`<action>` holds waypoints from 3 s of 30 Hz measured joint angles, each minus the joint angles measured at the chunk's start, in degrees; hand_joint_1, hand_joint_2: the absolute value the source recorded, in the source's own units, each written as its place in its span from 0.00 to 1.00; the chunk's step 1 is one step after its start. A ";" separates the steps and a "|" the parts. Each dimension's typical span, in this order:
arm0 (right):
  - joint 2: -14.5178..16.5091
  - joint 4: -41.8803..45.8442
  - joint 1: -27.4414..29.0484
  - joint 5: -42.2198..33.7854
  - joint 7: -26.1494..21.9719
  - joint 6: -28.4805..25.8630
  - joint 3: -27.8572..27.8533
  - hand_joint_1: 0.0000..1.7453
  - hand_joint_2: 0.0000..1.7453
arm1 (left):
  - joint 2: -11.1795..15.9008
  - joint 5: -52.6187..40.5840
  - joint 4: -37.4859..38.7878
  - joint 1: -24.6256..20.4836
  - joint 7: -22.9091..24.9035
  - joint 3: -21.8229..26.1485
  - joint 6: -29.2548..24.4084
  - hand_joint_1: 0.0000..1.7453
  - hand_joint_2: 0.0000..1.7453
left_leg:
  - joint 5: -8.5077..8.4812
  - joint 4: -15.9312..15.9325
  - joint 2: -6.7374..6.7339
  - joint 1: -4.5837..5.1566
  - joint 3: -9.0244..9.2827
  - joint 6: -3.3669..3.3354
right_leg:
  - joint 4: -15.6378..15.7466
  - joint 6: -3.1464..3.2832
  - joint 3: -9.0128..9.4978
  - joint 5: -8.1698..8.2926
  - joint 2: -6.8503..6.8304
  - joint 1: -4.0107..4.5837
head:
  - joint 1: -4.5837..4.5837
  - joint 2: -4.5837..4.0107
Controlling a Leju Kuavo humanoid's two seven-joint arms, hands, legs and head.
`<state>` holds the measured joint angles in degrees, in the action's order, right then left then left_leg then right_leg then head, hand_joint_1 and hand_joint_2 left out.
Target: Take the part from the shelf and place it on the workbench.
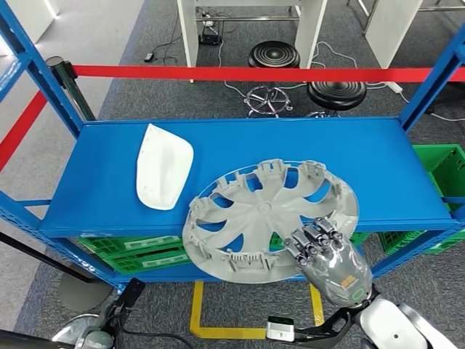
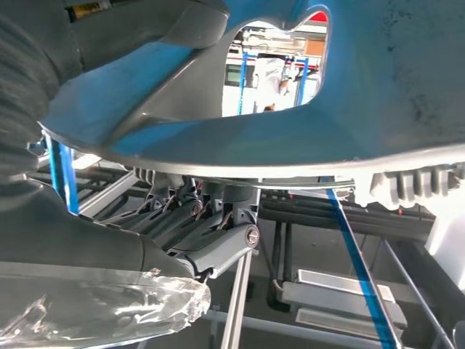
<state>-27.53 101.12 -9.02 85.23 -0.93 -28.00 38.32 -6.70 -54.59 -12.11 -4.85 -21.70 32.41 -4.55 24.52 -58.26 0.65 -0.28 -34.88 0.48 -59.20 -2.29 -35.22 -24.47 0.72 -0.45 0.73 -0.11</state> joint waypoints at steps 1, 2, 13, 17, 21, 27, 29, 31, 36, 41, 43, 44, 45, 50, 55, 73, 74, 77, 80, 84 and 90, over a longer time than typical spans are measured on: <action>0.26 -0.06 -0.08 0.01 0.20 -0.10 0.00 1.00 1.00 | -0.07 -0.02 0.00 0.03 0.02 0.00 0.01 0.00 0.00 | -0.15 0.17 0.02 -0.07 0.02 -0.33 | 0.06 -0.35 -0.06 -0.04 -0.04 -0.05 | 0.01 0.00; 0.45 -0.10 -0.24 -0.01 0.33 -0.21 -0.03 1.00 1.00 | -0.11 -0.04 0.00 0.04 0.02 0.01 0.00 0.00 0.00 | -0.27 0.33 0.03 -0.17 0.10 -0.68 | -0.45 -0.67 -0.34 -0.49 -0.11 -0.10 | -0.11 0.00; 5.19 -1.46 -3.94 -0.09 0.35 -0.75 0.18 1.00 1.00 | -0.28 -0.70 0.00 -0.02 0.20 0.20 0.25 0.00 0.00 | 0.04 0.25 0.16 -0.09 0.62 -0.58 | -0.90 -0.97 0.02 -0.20 -0.25 -0.16 | -0.56 0.00; 7.08 -1.59 -4.68 -0.12 0.22 -0.92 0.82 1.00 1.00 | -0.29 -0.78 0.00 -0.06 0.21 0.21 0.29 0.00 0.00 | 0.31 -0.08 0.11 -0.13 0.23 0.50 | -0.04 0.44 0.32 -0.27 -0.10 -0.09 | -0.33 0.00; 8.17 -1.77 -5.05 -0.27 0.08 -0.92 1.15 1.00 1.00 | -0.46 -0.79 0.00 -0.10 0.22 0.19 0.31 0.00 0.00 | 6.29 -11.67 -0.01 -0.23 -5.19 1.45 | 0.12 1.53 0.40 -0.24 -0.24 -0.23 | 0.08 0.00; 9.70 -2.08 -5.19 -0.44 -0.49 -0.92 2.04 1.00 1.00 | -0.53 -0.80 0.00 -0.18 0.22 0.22 0.31 0.00 0.00 | 0.19 -4.19 -0.07 -0.35 -2.26 1.32 | -0.03 1.18 0.58 -0.47 -0.13 -0.14 | 0.12 0.00; 10.36 -2.13 -5.51 -0.46 -0.76 -0.98 2.67 1.00 1.00 | -0.68 -0.80 0.01 -0.24 0.24 0.22 0.37 0.00 0.00 | -0.59 -0.21 -0.03 -0.33 -0.55 0.97 | -0.05 0.65 0.38 -0.48 -0.06 0.13 | 0.14 0.00; 11.27 -2.26 -5.78 -0.42 -0.99 -1.03 3.69 1.00 1.00 | -0.85 -0.80 0.01 -0.25 0.28 0.25 0.44 0.00 0.00 | -0.49 0.05 0.03 -0.29 -0.51 0.29 | 0.21 0.07 0.34 -0.39 -0.06 0.15 | 0.14 0.00; 13.62 -2.65 -6.49 -0.16 -0.75 -0.96 6.23 1.00 1.00 | -1.10 -0.79 0.00 -0.43 0.37 0.49 0.57 0.00 0.00 | -0.55 0.30 -0.01 -0.48 -0.32 -1.17 | -10.85 -0.97 -5.01 -6.28 -0.33 -0.05 | -0.31 0.00; 14.63 -3.27 -6.59 -0.02 0.46 -0.90 7.70 1.00 1.00 | -1.25 -0.60 0.01 -0.36 0.37 0.61 0.45 0.00 0.00 | -0.33 0.24 0.06 -0.42 0.10 -1.08 | -8.89 -0.81 -4.10 -2.94 -0.35 -0.08 | -0.32 0.00; 14.91 -3.36 -6.76 -0.03 0.63 -0.85 8.08 1.00 1.00 | -1.28 -0.60 0.01 -0.35 0.37 0.65 0.44 0.00 0.00 | -0.18 0.10 0.12 -0.26 0.19 -0.56 | -2.14 -0.58 -0.38 -0.81 -0.30 0.03 | -0.27 0.00; 15.03 -3.43 -6.82 -0.03 0.69 -0.81 8.25 1.00 1.00 | -1.28 -0.60 0.01 -0.31 0.37 0.66 0.45 0.00 0.00 | -0.22 0.07 0.14 -0.19 0.15 -0.24 | -0.67 -0.38 0.45 -0.64 -0.22 0.12 | -0.23 0.00; 15.13 -3.53 -6.85 -0.03 0.73 -0.79 8.37 1.00 1.00 | -1.27 -0.60 0.01 -0.28 0.37 0.66 0.47 0.00 0.00 | -0.31 0.10 0.14 -0.15 0.08 0.07 | -0.38 -0.11 0.64 -0.83 -0.10 0.25 | -0.17 0.00; 15.50 -3.74 -6.93 -0.03 1.15 -0.63 8.63 1.00 1.00 | -1.28 -0.60 0.01 -0.24 0.28 0.64 0.51 0.00 0.00 | 3.31 -5.55 -0.03 -0.30 -2.57 1.52 | -0.02 1.57 0.56 -0.42 -0.15 -0.09 | 0.23 0.00; 15.55 -4.10 -6.74 -0.03 1.56 -0.22 8.76 1.00 1.00 | -1.26 -0.57 0.02 0.02 0.17 0.68 0.47 0.00 0.00 | 4.80 -13.66 -0.04 -0.32 -6.35 1.63 | -0.05 1.83 0.61 -0.45 -0.14 -0.07 | 0.42 0.00; 14.06 -5.73 -2.53 0.85 4.69 0.19 7.51 1.00 1.00 | -0.84 0.31 0.02 0.42 0.17 1.05 -0.11 0.00 0.00 | -0.05 0.52 0.02 -0.39 0.91 -0.65 | -3.24 -0.65 -1.07 -1.12 -0.25 0.09 | -0.09 0.00; 14.03 -5.74 -2.12 0.90 5.17 0.27 7.13 1.00 1.00 | -0.80 0.39 0.02 0.44 0.15 1.07 -0.12 0.00 0.00 | -0.01 0.45 0.06 -0.29 0.90 -0.38 | -0.95 -0.47 0.17 -0.58 -0.19 0.10 | -0.04 0.00; 13.37 -5.91 0.98 1.61 7.56 0.24 4.55 1.00 1.00 | -0.67 0.74 0.02 0.69 -0.13 1.13 -0.22 0.00 0.00 | -0.12 0.53 0.13 -0.26 0.78 0.46 | 0.05 0.49 0.71 -0.47 -0.04 0.26 | 0.07 0.00; 12.06 -6.02 6.00 2.81 10.36 -0.69 -0.74 1.00 1.00 | -0.60 1.22 0.02 1.01 -0.72 1.31 -0.52 0.00 0.00 | 2.69 -3.33 -0.04 -0.33 -0.98 1.21 | 0.28 1.45 0.79 -0.31 -0.22 -0.06 | 0.32 0.00; 9.92 -6.17 13.24 2.39 12.51 -2.31 -10.31 1.00 1.00 | -0.31 1.85 0.02 1.77 -1.36 1.99 -1.14 0.00 0.00 | 7.82 -15.88 -0.09 -0.34 -6.64 1.47 | 0.27 1.76 0.74 -0.41 -0.42 -0.06 | 0.51 0.00; 9.26 -6.21 20.97 1.12 11.69 -3.58 -25.35 1.00 1.00 | 0.05 2.49 0.02 2.45 -2.06 2.96 -1.69 0.00 0.00 | 0.75 -0.25 -0.01 -0.19 1.09 0.48 | 0.13 0.69 0.82 -0.61 -0.32 0.20 | 0.45 0.00</action>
<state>-18.27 94.91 11.96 86.35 10.76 -31.58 12.97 -6.66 -52.10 -12.09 -2.41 -23.76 35.37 -6.25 25.27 -58.51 0.64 -0.48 -33.79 0.96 -59.06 -1.61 -34.41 -25.08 0.40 -0.26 1.18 -0.11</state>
